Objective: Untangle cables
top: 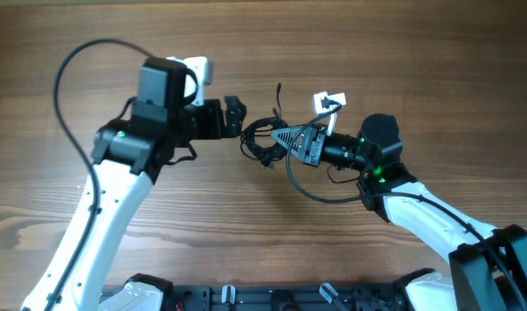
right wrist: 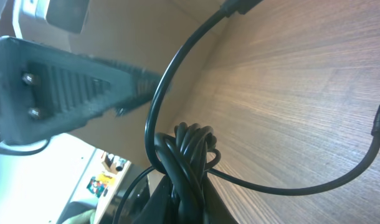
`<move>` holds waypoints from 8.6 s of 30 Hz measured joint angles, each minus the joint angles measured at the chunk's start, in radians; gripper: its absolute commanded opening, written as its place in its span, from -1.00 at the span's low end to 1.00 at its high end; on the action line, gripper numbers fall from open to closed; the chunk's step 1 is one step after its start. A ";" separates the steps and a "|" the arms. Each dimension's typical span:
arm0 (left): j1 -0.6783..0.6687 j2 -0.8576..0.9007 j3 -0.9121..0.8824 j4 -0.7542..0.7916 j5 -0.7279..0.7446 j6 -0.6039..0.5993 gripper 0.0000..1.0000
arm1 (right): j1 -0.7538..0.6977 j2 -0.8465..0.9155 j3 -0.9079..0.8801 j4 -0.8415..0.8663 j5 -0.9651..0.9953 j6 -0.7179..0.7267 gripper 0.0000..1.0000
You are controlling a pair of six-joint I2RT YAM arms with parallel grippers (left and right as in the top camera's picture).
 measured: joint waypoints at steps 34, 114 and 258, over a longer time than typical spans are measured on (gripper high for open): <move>-0.159 0.071 -0.073 0.076 0.189 -0.330 -0.92 | 0.000 0.001 0.000 -0.026 0.037 0.148 -0.85; -0.014 0.113 -0.013 -0.019 0.219 -0.524 0.32 | -0.001 0.016 -0.010 -0.037 0.114 0.224 0.30; 0.322 -0.083 -0.192 0.205 0.884 0.055 -0.92 | -0.045 0.016 0.142 -0.276 -0.163 -0.452 1.00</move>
